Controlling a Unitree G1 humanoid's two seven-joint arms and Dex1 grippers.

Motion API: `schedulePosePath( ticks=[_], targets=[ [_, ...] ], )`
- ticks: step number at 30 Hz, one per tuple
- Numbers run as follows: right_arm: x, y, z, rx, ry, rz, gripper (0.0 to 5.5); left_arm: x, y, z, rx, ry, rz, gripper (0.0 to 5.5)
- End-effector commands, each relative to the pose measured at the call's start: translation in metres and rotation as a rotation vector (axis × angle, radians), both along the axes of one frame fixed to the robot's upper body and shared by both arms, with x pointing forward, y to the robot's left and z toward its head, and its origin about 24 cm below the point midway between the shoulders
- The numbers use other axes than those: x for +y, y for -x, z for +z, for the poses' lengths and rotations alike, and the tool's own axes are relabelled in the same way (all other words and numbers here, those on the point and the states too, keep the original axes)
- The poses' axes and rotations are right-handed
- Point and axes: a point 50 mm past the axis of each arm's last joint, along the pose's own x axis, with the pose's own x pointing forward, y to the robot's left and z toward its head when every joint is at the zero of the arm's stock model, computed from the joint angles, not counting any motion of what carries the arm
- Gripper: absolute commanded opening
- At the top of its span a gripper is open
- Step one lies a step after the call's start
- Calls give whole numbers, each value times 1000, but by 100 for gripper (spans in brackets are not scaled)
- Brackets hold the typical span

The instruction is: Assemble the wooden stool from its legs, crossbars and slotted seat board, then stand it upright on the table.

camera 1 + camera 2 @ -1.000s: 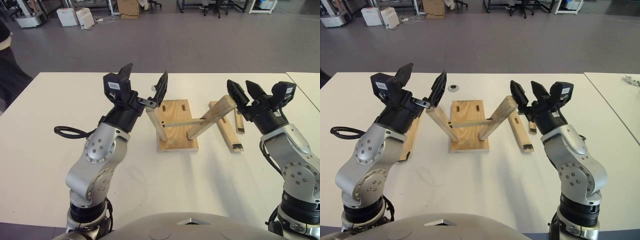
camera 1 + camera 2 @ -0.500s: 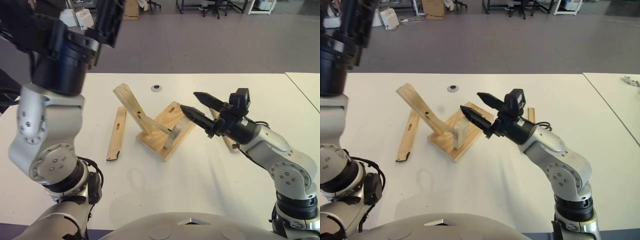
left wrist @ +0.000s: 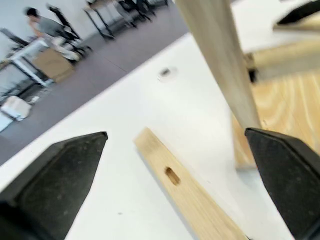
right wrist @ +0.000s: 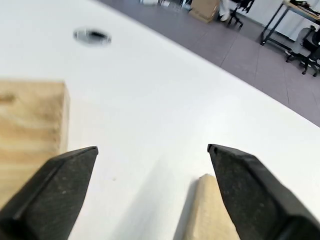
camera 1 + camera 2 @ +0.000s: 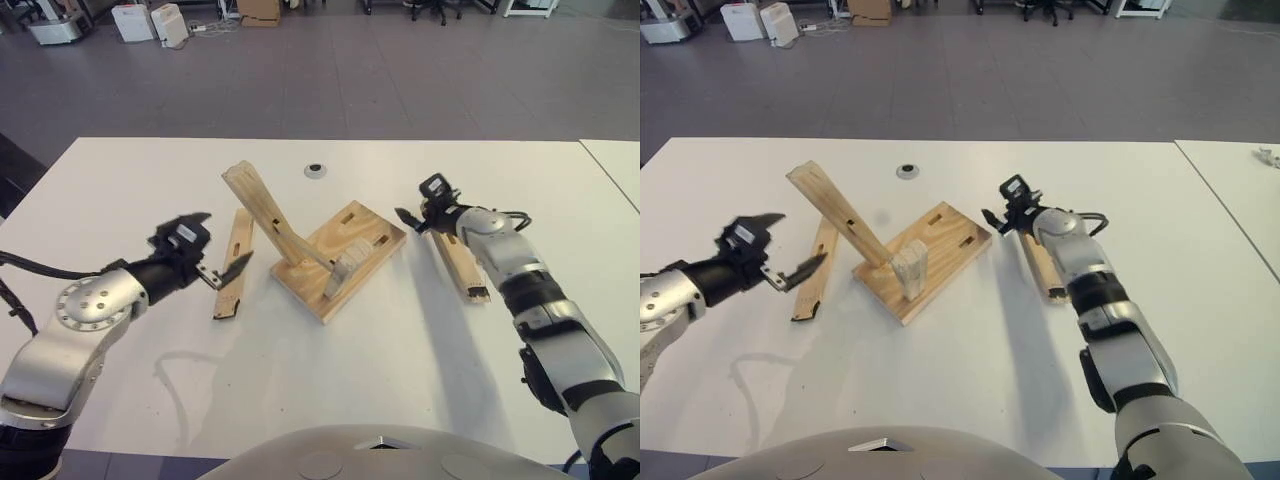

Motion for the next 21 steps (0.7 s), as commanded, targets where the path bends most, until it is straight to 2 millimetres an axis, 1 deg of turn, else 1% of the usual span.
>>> schedulePosePath(
  ticks=[1, 2, 4, 5, 7, 8, 9, 11, 12, 13, 15, 16, 17, 19, 21],
  targets=[
    [10, -10, -16, 24, 381, 216, 410, -31, 4, -35, 144, -233, -284, 507],
    [10, -8, -19, 27, 424, 254, 410, -33, 4, -40, 154, -261, -300, 507],
    [17, -3, -23, 55, 384, 354, 410, -31, -5, -50, 119, -370, -290, 507],
    [20, -1, -24, 66, 354, 402, 410, -32, -11, -53, 85, -399, -279, 507],
    [24, 7, -26, 85, 310, 536, 410, -50, -31, -51, -25, -307, -220, 507],
    [23, 11, -26, 101, 269, 587, 410, -57, -42, -51, -79, -271, -184, 507],
    [19, 15, -26, 115, 236, 625, 410, -62, -52, -52, -128, -258, -163, 507],
    [1, 27, -24, 137, 186, 699, 410, -64, -73, -51, -193, -185, -109, 507],
    [-7, 33, -23, 145, 169, 737, 410, -61, -79, -51, -205, -152, -90, 507],
    [-15, 39, -20, 150, 141, 761, 410, -52, -85, -51, -210, -143, -66, 507],
    [-37, 39, -2, 95, 125, 712, 410, -17, -94, -49, -227, -210, -15, 507],
    [-48, 38, 12, 54, 101, 671, 410, 0, -94, -41, -239, -222, 2, 507],
    [-55, 35, 24, 16, 85, 636, 410, 11, -93, -32, -253, -216, 1, 507],
    [-60, 24, 42, -74, 57, 534, 410, 15, -84, -13, -277, -101, -35, 507],
    [-53, 7, 51, -150, 36, 423, 410, 13, -66, 5, -291, -23, -106, 507]
  ],
)
